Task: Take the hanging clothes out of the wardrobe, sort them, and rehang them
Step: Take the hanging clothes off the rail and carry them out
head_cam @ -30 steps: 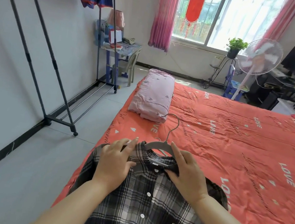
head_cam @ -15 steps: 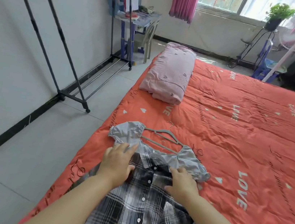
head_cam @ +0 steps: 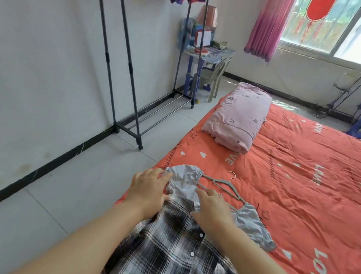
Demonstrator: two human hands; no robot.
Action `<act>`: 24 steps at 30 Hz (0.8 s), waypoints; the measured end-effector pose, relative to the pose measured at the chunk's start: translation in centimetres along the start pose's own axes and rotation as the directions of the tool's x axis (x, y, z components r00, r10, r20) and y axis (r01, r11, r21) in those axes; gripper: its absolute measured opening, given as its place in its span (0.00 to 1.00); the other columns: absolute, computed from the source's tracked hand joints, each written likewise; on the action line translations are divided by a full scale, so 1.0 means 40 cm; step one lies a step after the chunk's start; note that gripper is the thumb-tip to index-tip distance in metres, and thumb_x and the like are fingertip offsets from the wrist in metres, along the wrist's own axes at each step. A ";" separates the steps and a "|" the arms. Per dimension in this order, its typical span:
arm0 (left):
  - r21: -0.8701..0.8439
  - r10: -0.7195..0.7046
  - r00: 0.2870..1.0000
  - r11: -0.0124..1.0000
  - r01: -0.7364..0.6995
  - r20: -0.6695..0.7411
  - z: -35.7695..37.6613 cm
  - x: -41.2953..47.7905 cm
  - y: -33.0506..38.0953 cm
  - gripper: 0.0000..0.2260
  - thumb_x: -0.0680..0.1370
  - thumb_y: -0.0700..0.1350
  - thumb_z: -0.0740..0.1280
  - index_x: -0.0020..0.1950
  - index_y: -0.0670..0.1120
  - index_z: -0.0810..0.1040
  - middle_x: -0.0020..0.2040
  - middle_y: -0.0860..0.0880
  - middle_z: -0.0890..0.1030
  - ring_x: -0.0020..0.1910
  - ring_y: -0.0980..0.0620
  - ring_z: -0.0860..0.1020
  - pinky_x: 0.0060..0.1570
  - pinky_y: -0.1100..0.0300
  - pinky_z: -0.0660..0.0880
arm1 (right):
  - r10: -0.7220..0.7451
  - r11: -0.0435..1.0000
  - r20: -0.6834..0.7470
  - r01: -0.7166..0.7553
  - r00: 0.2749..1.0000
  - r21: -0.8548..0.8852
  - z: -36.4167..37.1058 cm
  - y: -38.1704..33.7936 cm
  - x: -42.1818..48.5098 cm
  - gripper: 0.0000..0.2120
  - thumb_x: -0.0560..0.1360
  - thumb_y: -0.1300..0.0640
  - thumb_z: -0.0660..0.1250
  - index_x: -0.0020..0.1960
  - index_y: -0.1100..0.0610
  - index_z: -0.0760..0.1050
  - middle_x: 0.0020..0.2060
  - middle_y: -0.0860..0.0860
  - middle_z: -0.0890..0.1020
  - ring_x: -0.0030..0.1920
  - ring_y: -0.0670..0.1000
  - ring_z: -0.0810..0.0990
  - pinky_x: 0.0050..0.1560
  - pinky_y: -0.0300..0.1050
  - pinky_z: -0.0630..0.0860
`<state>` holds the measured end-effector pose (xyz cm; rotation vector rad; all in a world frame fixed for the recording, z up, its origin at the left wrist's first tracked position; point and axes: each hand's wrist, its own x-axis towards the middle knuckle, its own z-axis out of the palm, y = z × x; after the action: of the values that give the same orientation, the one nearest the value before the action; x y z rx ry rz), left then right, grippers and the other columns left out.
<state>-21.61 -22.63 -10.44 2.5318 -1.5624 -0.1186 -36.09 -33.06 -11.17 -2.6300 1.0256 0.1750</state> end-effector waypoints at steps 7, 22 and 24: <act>0.082 -0.239 0.967 0.966 0.247 -0.091 -0.168 -0.209 -0.204 0.26 0.79 0.53 0.61 0.75 0.51 0.58 0.72 0.51 0.63 0.70 0.50 0.61 0.67 0.54 0.57 | -0.290 0.957 -0.044 0.289 0.956 -0.022 -0.069 -0.298 -0.032 0.30 0.75 0.53 0.66 0.74 0.52 0.58 0.68 0.52 0.67 0.67 0.54 0.66 0.68 0.50 0.65; 0.010 -0.737 0.583 0.618 0.786 -0.342 -0.462 -1.086 -0.657 0.26 0.77 0.52 0.62 0.74 0.53 0.60 0.69 0.51 0.66 0.67 0.50 0.64 0.62 0.54 0.61 | -0.829 0.551 0.026 0.823 0.559 -0.141 0.022 -1.166 -0.415 0.29 0.77 0.49 0.63 0.74 0.51 0.56 0.69 0.49 0.65 0.66 0.52 0.66 0.66 0.45 0.64; 0.019 -0.786 0.514 0.541 0.841 -0.344 -0.485 -1.240 -0.703 0.26 0.77 0.53 0.62 0.74 0.53 0.59 0.68 0.51 0.67 0.67 0.49 0.65 0.63 0.53 0.61 | -0.866 0.487 0.046 0.861 0.498 -0.146 0.056 -1.290 -0.506 0.28 0.77 0.50 0.63 0.74 0.51 0.57 0.68 0.50 0.66 0.65 0.52 0.67 0.64 0.45 0.65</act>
<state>-16.22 35.92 2.66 3.0183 -0.1383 0.3080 -16.05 16.46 3.76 -2.9255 -0.4549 -0.0417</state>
